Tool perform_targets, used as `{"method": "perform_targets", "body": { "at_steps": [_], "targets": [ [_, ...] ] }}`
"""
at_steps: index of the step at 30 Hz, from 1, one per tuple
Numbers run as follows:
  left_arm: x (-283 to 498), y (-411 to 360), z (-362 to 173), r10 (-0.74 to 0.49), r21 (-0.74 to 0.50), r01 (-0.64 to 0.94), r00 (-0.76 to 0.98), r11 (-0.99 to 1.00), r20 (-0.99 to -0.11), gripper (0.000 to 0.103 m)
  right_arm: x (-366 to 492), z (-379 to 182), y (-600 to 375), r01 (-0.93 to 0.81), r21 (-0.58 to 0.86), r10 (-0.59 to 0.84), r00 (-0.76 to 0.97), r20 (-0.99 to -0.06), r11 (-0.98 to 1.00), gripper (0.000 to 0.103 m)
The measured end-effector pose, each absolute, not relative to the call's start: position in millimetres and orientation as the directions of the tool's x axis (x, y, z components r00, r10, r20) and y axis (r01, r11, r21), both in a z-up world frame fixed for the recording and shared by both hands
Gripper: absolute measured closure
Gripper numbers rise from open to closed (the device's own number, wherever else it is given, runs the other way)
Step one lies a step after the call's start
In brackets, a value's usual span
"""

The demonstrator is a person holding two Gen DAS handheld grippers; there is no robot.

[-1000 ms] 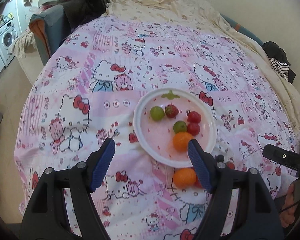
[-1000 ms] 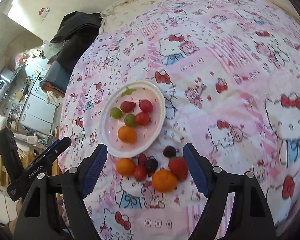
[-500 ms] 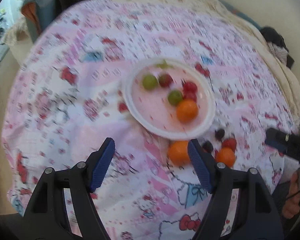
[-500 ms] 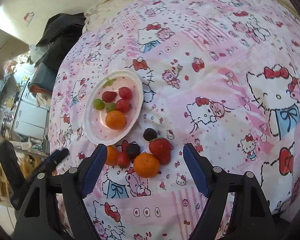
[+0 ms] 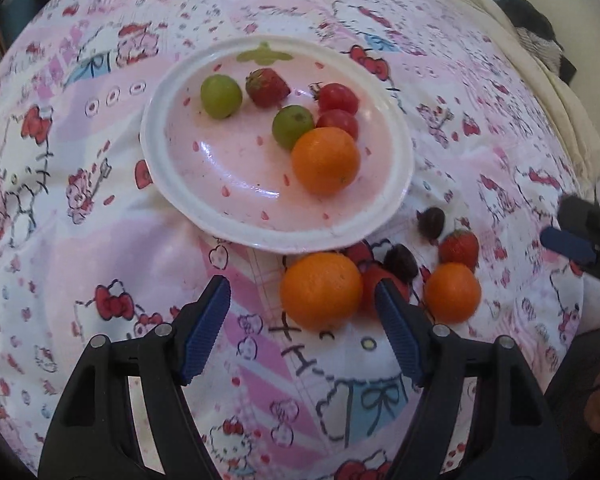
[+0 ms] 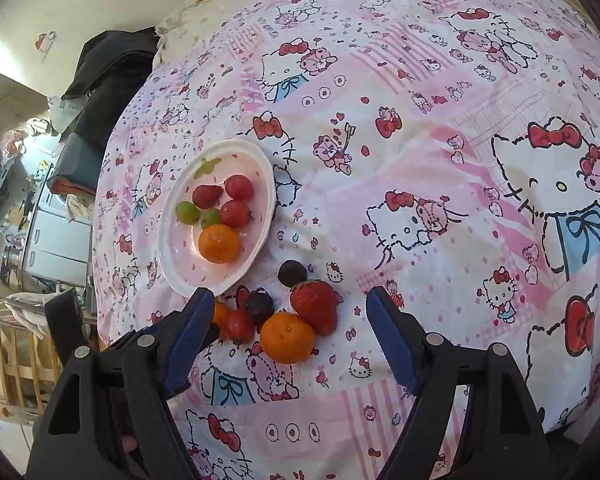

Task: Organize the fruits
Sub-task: 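Move both tools back toward the fruit row and grasp an orange with the left tool, then carry the orange in the left tool while the right tool grasps another orange, both over the plate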

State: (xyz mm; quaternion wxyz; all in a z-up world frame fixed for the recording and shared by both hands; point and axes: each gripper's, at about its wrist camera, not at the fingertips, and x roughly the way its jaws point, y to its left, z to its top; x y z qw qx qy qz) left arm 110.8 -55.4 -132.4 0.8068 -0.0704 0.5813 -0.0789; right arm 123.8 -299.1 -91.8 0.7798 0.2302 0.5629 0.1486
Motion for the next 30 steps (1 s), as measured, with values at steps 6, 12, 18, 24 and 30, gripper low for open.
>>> {"method": "perform_targets", "body": {
  "at_steps": [6, 12, 18, 24, 30],
  "targets": [
    [114.8, -51.4, -137.9, -0.283, -0.292, 0.01, 0.277, 0.956, -0.918, 0.065, 126.1, -96.7, -297.3, 0.025, 0.512, 0.481, 0.306, -0.822, 0.859, 0.022],
    [106.8, -46.2, -125.2, -0.253, -0.266, -0.003, 0.297, 0.964, -0.921, 0.065, 125.8, -106.1, -295.7, 0.033, 0.5, 0.475, 0.268, -0.839, 0.865, 0.022],
    [95.7, -28.0, -89.1, -0.173, -0.201, -0.036, 0.382, 0.979, -0.908, 0.065, 124.1, -119.0, -304.3, 0.092, 0.504, 0.474, 0.231, -0.85, 0.859, 0.022],
    [82.9, -6.7, -64.1, -0.113, -0.165, -0.074, 0.462, 0.983, -0.879, 0.065, 123.0, -126.9, -298.8, 0.087, 0.504, 0.483, 0.187, -0.855, 0.859, 0.024],
    [76.9, 1.8, -49.3, -0.073, -0.134, -0.086, 0.502, 0.987, -0.862, 0.065, 119.5, -149.8, -270.3, 0.074, 0.565, 0.563, 0.05, -0.825, 0.822, 0.048]
  ]
}}
